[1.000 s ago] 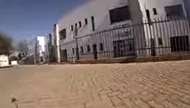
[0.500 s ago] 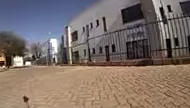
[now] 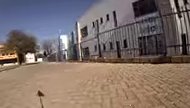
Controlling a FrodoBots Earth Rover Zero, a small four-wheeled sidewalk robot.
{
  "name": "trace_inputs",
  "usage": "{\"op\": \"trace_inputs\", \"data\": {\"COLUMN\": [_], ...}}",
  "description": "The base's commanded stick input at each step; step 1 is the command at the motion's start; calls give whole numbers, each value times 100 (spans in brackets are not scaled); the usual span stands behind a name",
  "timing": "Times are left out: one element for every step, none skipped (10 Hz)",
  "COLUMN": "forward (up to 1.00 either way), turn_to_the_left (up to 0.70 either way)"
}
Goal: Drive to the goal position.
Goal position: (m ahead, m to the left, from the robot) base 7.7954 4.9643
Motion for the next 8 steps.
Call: {"op": "trace_inputs", "data": {"forward": [100,100,100,100,100,100,100,100], "turn_to_the_left": [27,27,27,27,27,27,27,27]}}
